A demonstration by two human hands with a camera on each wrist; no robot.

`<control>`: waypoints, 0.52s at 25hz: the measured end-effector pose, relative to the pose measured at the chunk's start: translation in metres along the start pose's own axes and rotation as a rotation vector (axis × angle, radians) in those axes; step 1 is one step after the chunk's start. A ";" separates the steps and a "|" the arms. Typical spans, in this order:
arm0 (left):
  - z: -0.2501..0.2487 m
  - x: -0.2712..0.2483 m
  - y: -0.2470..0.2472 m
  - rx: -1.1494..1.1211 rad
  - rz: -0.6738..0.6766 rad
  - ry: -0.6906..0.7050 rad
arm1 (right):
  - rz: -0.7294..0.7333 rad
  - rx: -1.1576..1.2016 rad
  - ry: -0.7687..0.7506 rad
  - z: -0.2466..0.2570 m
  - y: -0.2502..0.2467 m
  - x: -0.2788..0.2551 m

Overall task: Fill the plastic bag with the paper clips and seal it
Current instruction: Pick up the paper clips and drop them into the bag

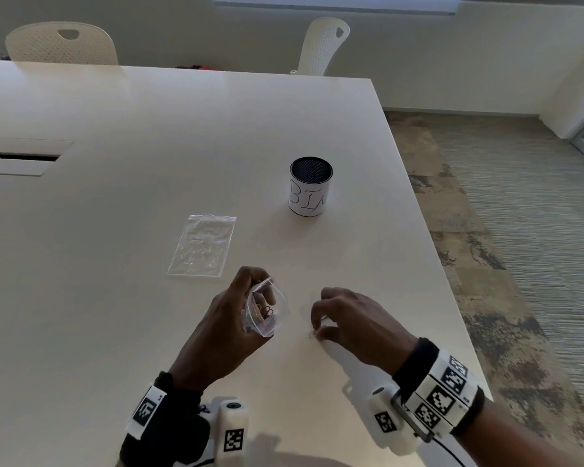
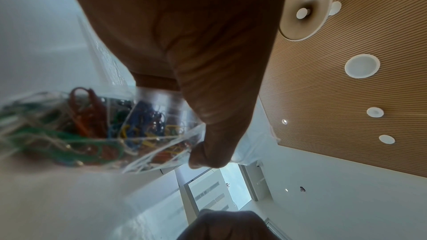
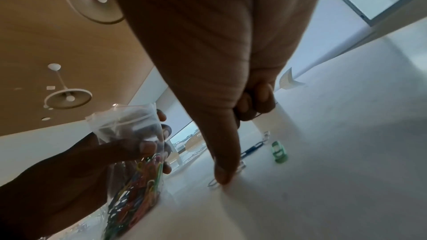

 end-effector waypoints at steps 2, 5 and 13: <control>-0.001 -0.001 -0.001 -0.006 0.000 0.001 | 0.086 -0.045 0.029 0.002 -0.006 0.004; -0.002 -0.002 -0.002 -0.014 -0.001 -0.004 | 0.259 -0.091 0.025 0.002 -0.013 0.006; -0.002 -0.003 -0.001 -0.006 -0.010 -0.006 | -0.068 0.525 0.287 -0.042 -0.033 -0.004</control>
Point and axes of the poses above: each hand's wrist, its own x-axis towards the middle knuckle, its own y-axis out of the palm, z = x × y, the point moved 1 cm from there along x, towards the middle knuckle, and after that the axes turned 8 degrees about x, right-handed, at the moved point
